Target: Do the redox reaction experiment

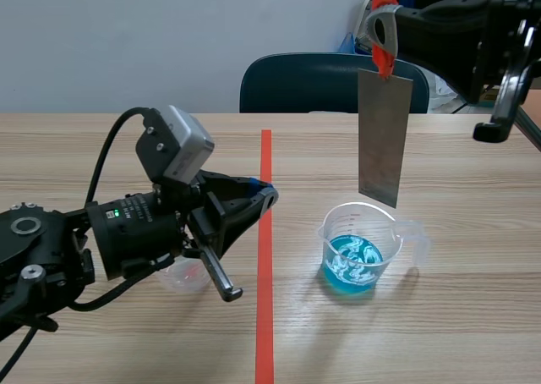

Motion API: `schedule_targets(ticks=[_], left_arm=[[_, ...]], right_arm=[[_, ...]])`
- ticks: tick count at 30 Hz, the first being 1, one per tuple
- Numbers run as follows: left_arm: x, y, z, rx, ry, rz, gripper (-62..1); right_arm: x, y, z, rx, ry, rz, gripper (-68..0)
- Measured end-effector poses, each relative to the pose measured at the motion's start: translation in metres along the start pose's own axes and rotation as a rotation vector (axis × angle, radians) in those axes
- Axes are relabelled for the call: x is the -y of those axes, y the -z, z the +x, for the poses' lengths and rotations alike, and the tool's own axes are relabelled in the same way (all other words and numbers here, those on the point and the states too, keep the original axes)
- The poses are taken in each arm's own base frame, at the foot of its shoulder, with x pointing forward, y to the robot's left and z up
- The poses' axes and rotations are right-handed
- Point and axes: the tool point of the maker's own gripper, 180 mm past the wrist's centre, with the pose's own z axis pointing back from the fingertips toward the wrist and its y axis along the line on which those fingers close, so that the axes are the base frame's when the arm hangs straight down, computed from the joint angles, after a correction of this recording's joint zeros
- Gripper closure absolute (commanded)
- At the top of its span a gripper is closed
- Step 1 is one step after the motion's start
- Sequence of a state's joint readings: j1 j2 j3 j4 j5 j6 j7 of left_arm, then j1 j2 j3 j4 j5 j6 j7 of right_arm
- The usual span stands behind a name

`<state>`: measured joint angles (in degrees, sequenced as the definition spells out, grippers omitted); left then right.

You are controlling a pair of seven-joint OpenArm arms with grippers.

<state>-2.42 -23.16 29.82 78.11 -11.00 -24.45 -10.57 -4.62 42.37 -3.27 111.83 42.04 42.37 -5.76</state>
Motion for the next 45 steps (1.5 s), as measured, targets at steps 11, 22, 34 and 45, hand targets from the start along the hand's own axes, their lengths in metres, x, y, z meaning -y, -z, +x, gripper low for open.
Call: schedule_targets(ticks=[11, 22, 34, 45], left_arm=[[0.023, 0.025, 0.007, 0.014, -0.007, -0.033, -3.2], [0.038, 0.033, 0.002, -0.006, -0.019, -0.040, -3.2], [0.035, 0.037, 0.001, -0.018, -0.042, -0.005, -3.2], [0.039, 0.045, 0.008, -0.004, -0.053, -0.010, -3.2]], right_arm=[[0.000, 0.000, 0.000, 0.000, 0.000, 0.000, -0.5], [0.000, 0.000, 0.000, 0.000, 0.000, 0.000, -0.5], [0.000, 0.000, 0.000, 0.000, 0.000, 0.000, -0.5], [0.000, 0.000, 0.000, 0.000, 0.000, 0.000, -0.4]])
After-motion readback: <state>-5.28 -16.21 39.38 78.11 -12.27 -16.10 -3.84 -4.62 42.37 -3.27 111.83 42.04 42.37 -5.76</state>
